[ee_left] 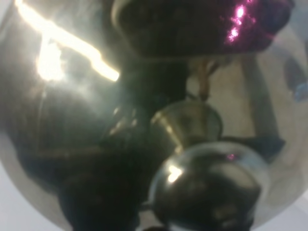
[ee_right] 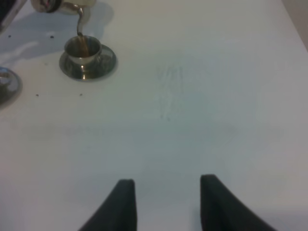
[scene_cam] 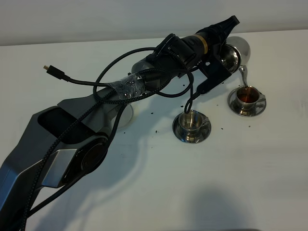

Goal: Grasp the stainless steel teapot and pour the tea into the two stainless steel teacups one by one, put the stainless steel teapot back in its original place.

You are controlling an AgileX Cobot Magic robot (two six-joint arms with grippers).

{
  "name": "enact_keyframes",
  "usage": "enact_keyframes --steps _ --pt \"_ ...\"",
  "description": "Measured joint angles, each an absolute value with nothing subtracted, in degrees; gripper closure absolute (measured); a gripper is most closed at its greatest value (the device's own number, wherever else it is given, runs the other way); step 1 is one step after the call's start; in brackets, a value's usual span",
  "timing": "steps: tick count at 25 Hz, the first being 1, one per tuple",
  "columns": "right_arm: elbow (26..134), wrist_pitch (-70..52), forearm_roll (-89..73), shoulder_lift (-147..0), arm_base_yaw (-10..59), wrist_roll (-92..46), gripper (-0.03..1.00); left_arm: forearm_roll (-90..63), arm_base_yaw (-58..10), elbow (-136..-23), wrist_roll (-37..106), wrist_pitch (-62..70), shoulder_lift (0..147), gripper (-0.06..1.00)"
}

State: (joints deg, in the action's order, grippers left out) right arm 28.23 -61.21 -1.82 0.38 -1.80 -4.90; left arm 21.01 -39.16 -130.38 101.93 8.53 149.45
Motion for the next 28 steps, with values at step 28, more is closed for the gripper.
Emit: enact_keyframes --steps 28 --pt "28.2 -61.2 -1.8 0.4 -1.8 -4.9 0.66 22.8 -39.2 -130.4 103.3 5.8 149.5 0.72"
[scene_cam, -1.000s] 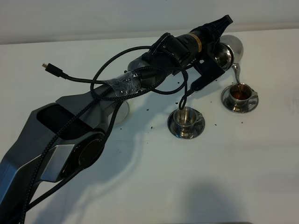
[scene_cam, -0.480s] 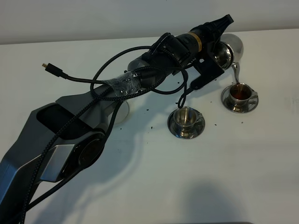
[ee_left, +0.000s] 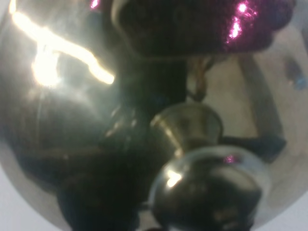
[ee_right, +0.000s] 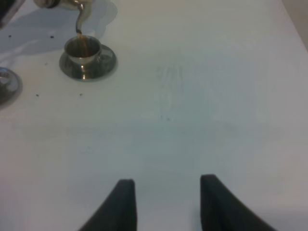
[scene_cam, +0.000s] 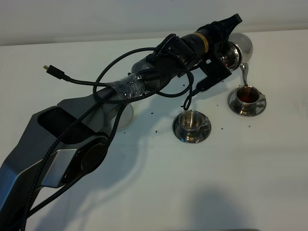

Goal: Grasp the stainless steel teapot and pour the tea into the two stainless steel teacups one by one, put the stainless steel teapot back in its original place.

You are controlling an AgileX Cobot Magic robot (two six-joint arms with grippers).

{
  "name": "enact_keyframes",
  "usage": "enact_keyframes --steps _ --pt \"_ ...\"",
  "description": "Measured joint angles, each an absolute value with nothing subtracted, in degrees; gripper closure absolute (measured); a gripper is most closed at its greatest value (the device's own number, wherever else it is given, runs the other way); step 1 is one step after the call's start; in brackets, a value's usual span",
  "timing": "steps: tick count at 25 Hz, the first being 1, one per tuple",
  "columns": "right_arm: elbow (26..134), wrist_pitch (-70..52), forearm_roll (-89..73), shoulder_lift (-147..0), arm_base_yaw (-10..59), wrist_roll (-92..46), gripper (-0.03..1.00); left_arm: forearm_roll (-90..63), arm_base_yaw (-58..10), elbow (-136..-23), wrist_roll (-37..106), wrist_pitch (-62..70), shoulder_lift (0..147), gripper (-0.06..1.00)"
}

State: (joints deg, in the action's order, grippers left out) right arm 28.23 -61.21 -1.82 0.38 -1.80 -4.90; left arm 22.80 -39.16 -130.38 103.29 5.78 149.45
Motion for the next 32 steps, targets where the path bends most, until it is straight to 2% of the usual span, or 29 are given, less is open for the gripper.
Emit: enact_keyframes --steps 32 --pt "28.2 -61.2 -1.8 0.4 -1.8 -4.9 0.66 21.6 -39.2 -130.4 104.4 5.4 149.5 0.72"
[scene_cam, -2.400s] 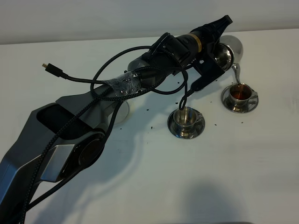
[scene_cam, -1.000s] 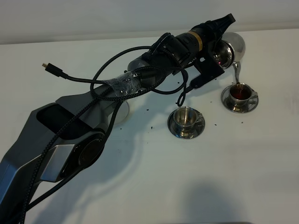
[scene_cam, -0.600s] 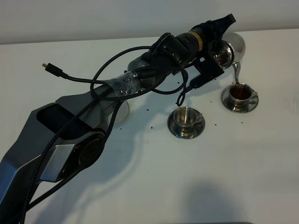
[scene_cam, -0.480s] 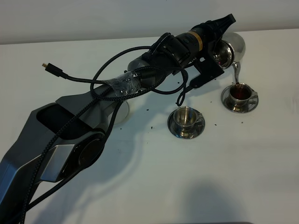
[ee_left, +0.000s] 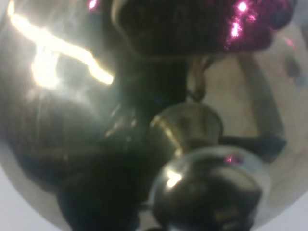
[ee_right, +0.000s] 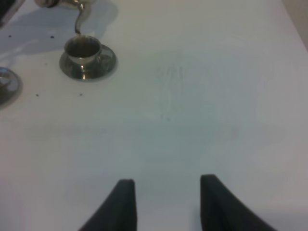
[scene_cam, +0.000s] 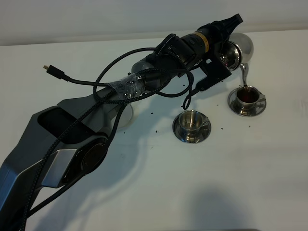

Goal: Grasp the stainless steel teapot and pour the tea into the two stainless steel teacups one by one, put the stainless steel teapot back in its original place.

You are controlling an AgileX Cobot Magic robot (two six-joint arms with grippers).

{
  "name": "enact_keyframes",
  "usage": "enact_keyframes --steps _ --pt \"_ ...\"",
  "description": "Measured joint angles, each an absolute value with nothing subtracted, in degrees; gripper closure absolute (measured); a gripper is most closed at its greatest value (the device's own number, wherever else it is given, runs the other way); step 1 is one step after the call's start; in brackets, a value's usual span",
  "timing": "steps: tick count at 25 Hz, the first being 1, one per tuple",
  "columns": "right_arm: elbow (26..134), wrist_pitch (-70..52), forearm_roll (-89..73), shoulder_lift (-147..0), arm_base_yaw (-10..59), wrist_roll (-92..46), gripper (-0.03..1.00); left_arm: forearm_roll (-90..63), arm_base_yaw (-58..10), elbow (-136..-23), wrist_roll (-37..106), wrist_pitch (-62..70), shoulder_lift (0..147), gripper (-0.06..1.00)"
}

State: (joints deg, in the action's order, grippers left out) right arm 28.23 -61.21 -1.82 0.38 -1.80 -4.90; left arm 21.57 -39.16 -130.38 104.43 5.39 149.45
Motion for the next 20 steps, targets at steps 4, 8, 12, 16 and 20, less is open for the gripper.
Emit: enact_keyframes --steps 4,8,12,16,20 --pt "28.2 -61.2 -1.8 0.4 -1.8 -4.9 0.66 19.0 -39.2 -130.4 103.4 6.5 149.4 0.72" --pt "28.2 -61.2 -1.8 0.4 -1.8 -4.9 0.66 18.4 -39.2 -130.4 102.6 9.2 149.4 0.72" --pt "28.2 -61.2 -1.8 0.4 -1.8 -4.9 0.66 18.4 -39.1 -130.4 99.2 10.4 149.3 0.72" --pt "28.2 -61.2 -1.8 0.4 -1.8 -4.9 0.66 18.3 -39.1 -130.4 95.5 15.1 148.1 0.72" --pt "28.2 -61.2 -1.8 0.4 -1.8 -4.9 0.66 18.1 -38.5 -130.4 93.0 20.9 145.6 0.72"
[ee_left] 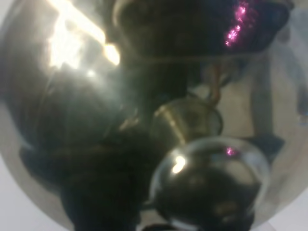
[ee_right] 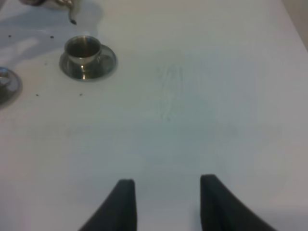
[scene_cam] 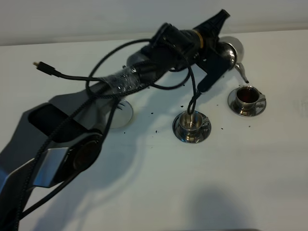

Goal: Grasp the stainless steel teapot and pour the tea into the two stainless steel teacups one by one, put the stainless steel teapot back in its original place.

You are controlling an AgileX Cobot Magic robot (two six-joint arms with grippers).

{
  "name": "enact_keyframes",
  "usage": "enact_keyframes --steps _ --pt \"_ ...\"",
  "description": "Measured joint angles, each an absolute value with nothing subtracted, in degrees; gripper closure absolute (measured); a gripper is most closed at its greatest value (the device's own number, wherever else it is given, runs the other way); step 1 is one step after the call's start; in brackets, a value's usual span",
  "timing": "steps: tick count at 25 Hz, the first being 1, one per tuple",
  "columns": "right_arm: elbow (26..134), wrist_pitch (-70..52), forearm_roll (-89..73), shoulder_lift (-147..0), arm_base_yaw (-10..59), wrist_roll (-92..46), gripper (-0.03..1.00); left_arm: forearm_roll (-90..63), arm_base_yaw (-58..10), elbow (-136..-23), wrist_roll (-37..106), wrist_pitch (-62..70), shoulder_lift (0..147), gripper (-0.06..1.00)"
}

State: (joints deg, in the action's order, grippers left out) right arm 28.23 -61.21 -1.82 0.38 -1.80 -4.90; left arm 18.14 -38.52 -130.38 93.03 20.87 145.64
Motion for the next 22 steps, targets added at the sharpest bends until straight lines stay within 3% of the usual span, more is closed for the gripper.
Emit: enact_keyframes --steps 11,22 --pt "28.2 -61.2 -1.8 0.4 -1.8 -4.9 0.66 8.0 -38.1 -130.4 74.8 38.5 140.6 0.72" --pt "28.2 -61.2 -1.8 0.4 -1.8 -4.9 0.66 6.6 -46.2 -130.5 40.1 58.8 135.4 0.72"
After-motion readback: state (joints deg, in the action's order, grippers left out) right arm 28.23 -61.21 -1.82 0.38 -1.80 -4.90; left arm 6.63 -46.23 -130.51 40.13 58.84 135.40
